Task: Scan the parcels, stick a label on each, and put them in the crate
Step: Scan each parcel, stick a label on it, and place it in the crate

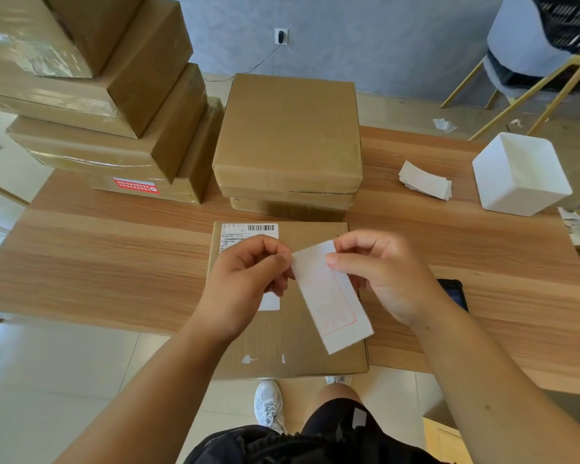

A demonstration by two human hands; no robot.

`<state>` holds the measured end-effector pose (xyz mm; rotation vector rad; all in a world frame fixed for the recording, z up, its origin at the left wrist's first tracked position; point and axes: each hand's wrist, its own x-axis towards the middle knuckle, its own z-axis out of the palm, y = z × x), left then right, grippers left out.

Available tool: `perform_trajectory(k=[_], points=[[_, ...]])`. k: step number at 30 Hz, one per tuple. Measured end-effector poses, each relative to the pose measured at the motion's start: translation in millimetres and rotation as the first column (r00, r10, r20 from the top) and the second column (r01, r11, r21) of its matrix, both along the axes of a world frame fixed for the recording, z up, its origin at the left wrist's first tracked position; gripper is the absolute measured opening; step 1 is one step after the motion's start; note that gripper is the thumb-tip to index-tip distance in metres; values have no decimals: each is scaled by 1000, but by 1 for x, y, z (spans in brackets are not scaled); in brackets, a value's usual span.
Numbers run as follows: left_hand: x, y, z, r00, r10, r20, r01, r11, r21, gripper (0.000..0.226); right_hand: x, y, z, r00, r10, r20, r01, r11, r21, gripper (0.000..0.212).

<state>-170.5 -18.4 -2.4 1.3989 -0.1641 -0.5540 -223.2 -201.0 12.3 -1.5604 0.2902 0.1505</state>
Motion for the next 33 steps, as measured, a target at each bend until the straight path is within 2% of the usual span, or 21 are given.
perform_trajectory(k=[5,9,13,17,20,22,24,26,28,30,33], points=[[1,5,3,997,-71,24,71,997,-13,13,3,1,5,1000,0,-26,0,1000,-23,9],[2,9,3,995,-94,44,96,995,-35,28,5,1,8,1000,2,-17,-2,1000,-27,8],[1,10,5,992,-129,12,129,988,-82,11,6,1,9,1000,17,-15,-17,999,-48,9],[-1,9,4,993,-117,6,117,989,-86,10,5,1,9,1000,-12,-4,12,991,-135,8],[-3,6,2,997,-75,7,75,994,-79,10,0,7,5,992,-100,77,120,931,-344,16],[-4,4,1,999,-40,2,40,996,-75,10,-4,12,4,961,-162,224,256,828,-499,20],[-4,2,1,1000,-3,-3,3,998,-65,11,-7,16,4,916,-94,389,317,765,-561,13],[-5,1,0,999,35,-2,-35,998,-47,17,-9,19,5,896,21,444,258,789,-557,6],[-5,-1,0,998,58,9,-58,998,-33,16,-8,22,7,914,99,394,131,846,-516,12],[-5,-3,3,998,39,39,-38,999,-14,8,-7,23,8,940,123,317,34,894,-448,13],[-5,-4,6,995,-2,104,-1,1000,25,8,-3,22,9,966,94,242,1,931,-364,14]])
